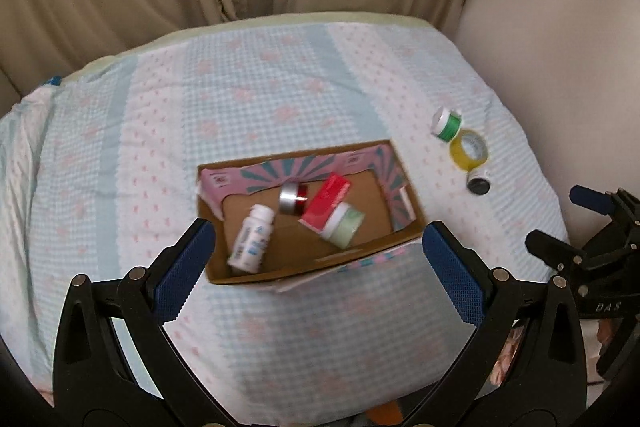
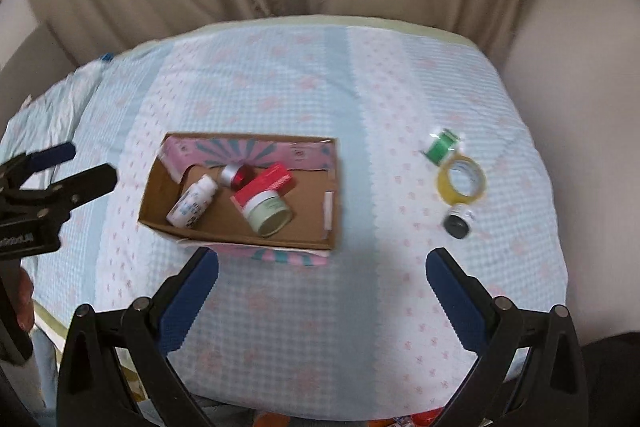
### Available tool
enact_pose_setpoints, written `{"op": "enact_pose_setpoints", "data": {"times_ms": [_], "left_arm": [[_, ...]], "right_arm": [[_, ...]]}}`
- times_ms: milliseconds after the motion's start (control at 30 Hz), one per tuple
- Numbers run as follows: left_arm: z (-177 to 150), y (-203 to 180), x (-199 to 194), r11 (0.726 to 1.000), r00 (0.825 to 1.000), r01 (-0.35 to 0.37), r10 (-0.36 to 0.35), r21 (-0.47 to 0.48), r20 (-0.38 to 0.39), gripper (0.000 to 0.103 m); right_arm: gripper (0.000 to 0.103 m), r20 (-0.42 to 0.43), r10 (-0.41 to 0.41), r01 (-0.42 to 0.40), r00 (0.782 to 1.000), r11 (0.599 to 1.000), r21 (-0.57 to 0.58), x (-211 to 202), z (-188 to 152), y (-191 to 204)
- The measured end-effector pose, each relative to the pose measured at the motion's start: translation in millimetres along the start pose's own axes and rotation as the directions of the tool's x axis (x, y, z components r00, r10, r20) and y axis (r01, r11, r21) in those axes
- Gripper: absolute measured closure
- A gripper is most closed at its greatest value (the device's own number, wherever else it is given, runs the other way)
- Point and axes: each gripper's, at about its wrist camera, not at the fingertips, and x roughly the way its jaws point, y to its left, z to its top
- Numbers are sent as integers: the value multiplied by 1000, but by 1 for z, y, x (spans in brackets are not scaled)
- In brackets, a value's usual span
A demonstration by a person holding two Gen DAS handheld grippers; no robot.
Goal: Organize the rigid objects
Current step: 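Open both tools and raise them away from the cardboard box, then move both tools toward the yellow tape, green jar and black jar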
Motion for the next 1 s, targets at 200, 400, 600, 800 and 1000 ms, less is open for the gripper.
{"op": "enact_pose_setpoints", "data": {"times_ms": [200, 400, 600, 800, 1000], "left_arm": [[11, -55, -8, 999, 997, -42, 43, -7, 66, 0], [23, -120, 5, 994, 993, -74, 81, -75, 91, 0], [44, -185, 46, 992, 995, -89, 93, -87, 41, 0], [73, -229, 96, 997, 997, -73, 72, -30, -18, 0], [100, -266, 154, 997, 995, -19, 27, 80, -100, 0]], "right_arm": [[0, 29, -30, 28, 999, 996, 83, -15, -5, -68], [0, 2, 7, -7, 1000, 993, 115, -3, -7, -145], [0, 1, 63, -62, 998, 985, 159, 19, -7, -218], [0, -25, 111, -100, 994, 961, 258, 53, -3, -266], [0, -68, 162, -121, 984, 904, 410, 92, -4, -297]]}}
